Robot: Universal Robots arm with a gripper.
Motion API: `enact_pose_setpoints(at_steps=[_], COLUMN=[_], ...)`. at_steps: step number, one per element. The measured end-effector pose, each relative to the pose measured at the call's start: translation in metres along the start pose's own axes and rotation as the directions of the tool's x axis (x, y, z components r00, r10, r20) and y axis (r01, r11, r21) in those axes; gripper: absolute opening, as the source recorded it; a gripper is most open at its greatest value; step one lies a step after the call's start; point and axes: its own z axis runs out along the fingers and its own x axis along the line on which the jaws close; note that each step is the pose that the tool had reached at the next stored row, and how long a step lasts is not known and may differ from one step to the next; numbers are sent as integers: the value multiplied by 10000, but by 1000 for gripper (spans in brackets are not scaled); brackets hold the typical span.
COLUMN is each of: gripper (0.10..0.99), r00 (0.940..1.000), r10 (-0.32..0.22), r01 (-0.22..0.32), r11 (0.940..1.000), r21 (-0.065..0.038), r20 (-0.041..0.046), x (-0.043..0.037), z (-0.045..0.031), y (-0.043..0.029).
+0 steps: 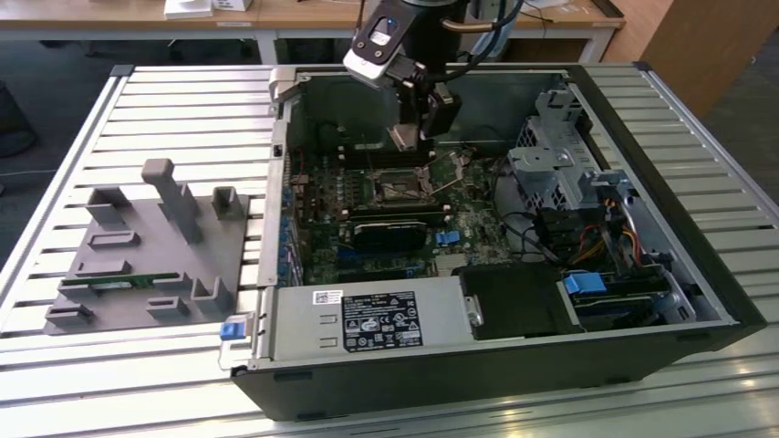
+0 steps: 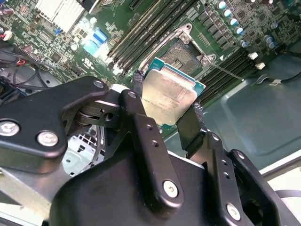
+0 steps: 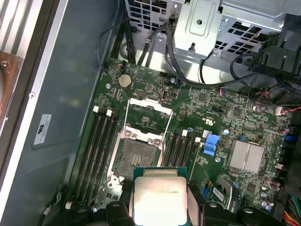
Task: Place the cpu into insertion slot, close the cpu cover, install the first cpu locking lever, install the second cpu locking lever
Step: 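Place the cpu into insertion slot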
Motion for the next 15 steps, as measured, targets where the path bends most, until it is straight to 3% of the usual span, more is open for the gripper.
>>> enact_pose_setpoints(at_steps=[6, 15], gripper=[541, 541], r00=[9982, 9980], r10=[591, 629], r01=[-591, -629], r11=[9983, 9980], r21=[-8, -8], r20=[37, 41], x=[1, 1], z=[21, 42], y=[0, -2])
